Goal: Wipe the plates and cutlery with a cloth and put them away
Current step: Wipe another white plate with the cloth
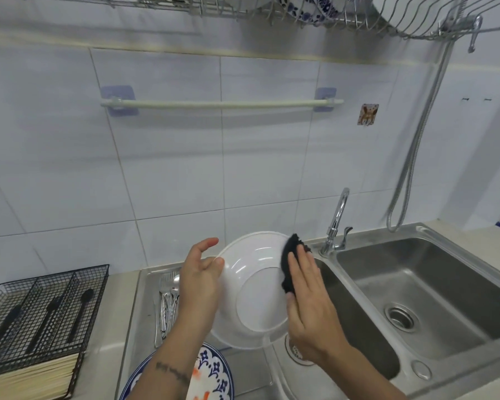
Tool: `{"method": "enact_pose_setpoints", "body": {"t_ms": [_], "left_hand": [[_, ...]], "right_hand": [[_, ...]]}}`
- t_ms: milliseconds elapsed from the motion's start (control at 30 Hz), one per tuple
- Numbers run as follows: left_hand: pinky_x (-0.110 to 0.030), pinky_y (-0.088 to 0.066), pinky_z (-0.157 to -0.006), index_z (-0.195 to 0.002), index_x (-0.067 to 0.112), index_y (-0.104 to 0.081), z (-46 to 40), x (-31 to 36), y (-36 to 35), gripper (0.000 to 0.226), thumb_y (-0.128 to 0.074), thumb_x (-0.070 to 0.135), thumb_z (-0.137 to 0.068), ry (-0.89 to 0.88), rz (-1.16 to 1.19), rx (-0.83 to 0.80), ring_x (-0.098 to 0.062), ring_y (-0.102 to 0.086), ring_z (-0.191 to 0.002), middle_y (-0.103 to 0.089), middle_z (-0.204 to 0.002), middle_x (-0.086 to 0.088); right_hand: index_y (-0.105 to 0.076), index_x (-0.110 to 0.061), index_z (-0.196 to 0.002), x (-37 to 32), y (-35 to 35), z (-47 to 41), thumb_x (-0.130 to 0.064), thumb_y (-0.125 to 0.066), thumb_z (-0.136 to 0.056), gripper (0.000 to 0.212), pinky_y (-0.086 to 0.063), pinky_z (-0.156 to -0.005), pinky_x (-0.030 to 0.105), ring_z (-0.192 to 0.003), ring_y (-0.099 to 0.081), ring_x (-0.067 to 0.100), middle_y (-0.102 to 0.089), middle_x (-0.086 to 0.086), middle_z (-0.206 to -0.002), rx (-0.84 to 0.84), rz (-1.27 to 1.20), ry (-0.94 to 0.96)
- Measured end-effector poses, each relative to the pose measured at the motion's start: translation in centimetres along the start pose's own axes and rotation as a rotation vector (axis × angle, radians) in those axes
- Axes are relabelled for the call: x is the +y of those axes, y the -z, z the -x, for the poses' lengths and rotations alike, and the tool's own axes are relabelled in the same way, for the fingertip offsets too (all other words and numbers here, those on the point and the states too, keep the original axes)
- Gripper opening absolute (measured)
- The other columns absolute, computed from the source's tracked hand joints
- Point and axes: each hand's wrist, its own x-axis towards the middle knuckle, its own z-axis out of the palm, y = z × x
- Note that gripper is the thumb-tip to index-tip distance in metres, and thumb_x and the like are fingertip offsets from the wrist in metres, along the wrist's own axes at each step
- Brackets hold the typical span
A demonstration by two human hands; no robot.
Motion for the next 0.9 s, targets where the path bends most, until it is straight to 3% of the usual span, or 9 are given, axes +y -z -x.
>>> {"method": "enact_pose_setpoints", "body": {"t_ms": [100, 200, 300, 467, 567, 633, 767, 833, 900], "left_hand": [[-0.020, -0.046, -0.064, -0.117, 0.031, -0.065, -0.1, 0.5, -1.2, 0.038, -0.057, 0.002, -0.094, 0.036, 0.004, -0.043, -0.012, -0.057, -0.072, -0.066, -0.083, -0.002], [-0.027, -0.049, -0.077, -0.110, 0.036, -0.067, 0.3, 0.6, -1.9, 0.039, -0.057, 0.003, -0.093, 0.087, 0.037, -0.033, -0.014, -0.063, -0.090, -0.069, -0.093, -0.002], [-0.054, -0.055, -0.090, -0.108, 0.041, -0.069, 0.1, 0.4, -1.4, 0.040, -0.060, 0.005, -0.091, 0.157, 0.131, 0.010, -0.035, -0.068, -0.098, -0.071, -0.103, -0.014], [-0.060, -0.052, -0.092, -0.120, 0.030, -0.064, -0.6, -0.2, -0.8, 0.034, -0.055, 0.006, -0.097, 0.338, 0.401, 0.038, -0.033, -0.065, -0.090, -0.069, -0.111, -0.014], [-0.053, -0.055, -0.085, -0.124, 0.030, -0.061, -0.9, -0.2, -1.3, 0.033, -0.052, 0.009, -0.100, 0.394, 0.508, 0.031, -0.032, -0.064, -0.093, -0.068, -0.112, -0.010], [-0.045, -0.056, -0.076, -0.127, 0.029, -0.059, -1.0, 0.0, -1.9, 0.033, -0.050, 0.009, -0.102, 0.421, 0.578, 0.037, -0.031, -0.064, -0.094, -0.068, -0.111, -0.009], [-0.039, -0.054, -0.073, -0.137, 0.018, -0.052, -1.2, 0.6, -3.0, 0.036, -0.044, 0.007, -0.104, 0.420, 0.669, 0.035, -0.029, -0.064, -0.102, -0.064, -0.125, -0.013], [-0.042, -0.054, -0.079, -0.138, 0.017, -0.050, -1.2, 1.0, -3.5, 0.036, -0.044, 0.007, -0.104, 0.415, 0.659, 0.011, -0.030, -0.063, -0.108, -0.063, -0.127, -0.015], [-0.041, -0.055, -0.076, -0.136, 0.016, -0.051, -1.0, 1.3, -3.9, 0.034, -0.046, 0.008, -0.103, 0.426, 0.634, -0.023, -0.029, -0.066, -0.102, -0.066, -0.120, -0.016]], "right_hand": [[-0.023, -0.015, -0.153, -2.3, 0.0, -1.2, -0.022, -0.035, -0.092, 0.062, -0.011, -0.120, 0.050, -0.150, 0.002, 0.020, -0.006, -0.002, -0.163, -0.122, 0.087, 0.201], [-0.024, -0.019, -0.153, -3.3, 0.4, -3.1, -0.030, -0.035, -0.091, 0.064, -0.002, -0.120, 0.046, -0.149, 0.006, 0.017, -0.005, -0.004, -0.163, -0.170, 0.166, 0.273], [-0.015, -0.023, -0.155, -1.8, 0.6, -3.7, -0.035, -0.031, -0.094, 0.065, -0.003, -0.120, 0.048, -0.149, 0.010, 0.014, 0.002, -0.006, -0.163, -0.133, 0.185, 0.165], [-0.002, -0.025, -0.155, 1.6, 0.0, -3.5, -0.025, -0.034, -0.096, 0.067, -0.007, -0.122, 0.041, -0.147, 0.012, 0.007, 0.011, -0.014, -0.161, -0.074, 0.063, -0.073], [-0.003, -0.026, -0.155, 2.1, -0.6, -2.7, -0.013, -0.036, -0.097, 0.069, -0.010, -0.121, 0.039, -0.146, 0.009, 0.000, 0.011, -0.018, -0.160, -0.053, -0.105, -0.210], [-0.004, -0.026, -0.155, 1.5, -1.0, -1.7, -0.016, -0.033, -0.095, 0.068, -0.007, -0.122, 0.037, -0.145, 0.011, -0.001, 0.013, -0.019, -0.159, -0.023, -0.139, -0.239], [-0.010, -0.020, -0.155, -0.7, -1.3, 0.5, -0.013, -0.039, -0.091, 0.071, -0.002, -0.121, 0.033, -0.149, 0.009, 0.014, 0.008, -0.011, -0.162, 0.023, -0.053, -0.103], [-0.010, -0.017, -0.155, -1.9, -1.5, 1.2, -0.010, -0.043, -0.090, 0.073, -0.006, -0.121, 0.041, -0.149, 0.007, 0.021, 0.004, -0.004, -0.163, -0.006, 0.013, -0.016], [-0.009, -0.016, -0.155, -2.5, -1.6, 1.1, -0.010, -0.044, -0.091, 0.074, -0.012, -0.120, 0.048, -0.149, 0.006, 0.022, 0.004, -0.003, -0.163, -0.048, 0.079, 0.037]]}}
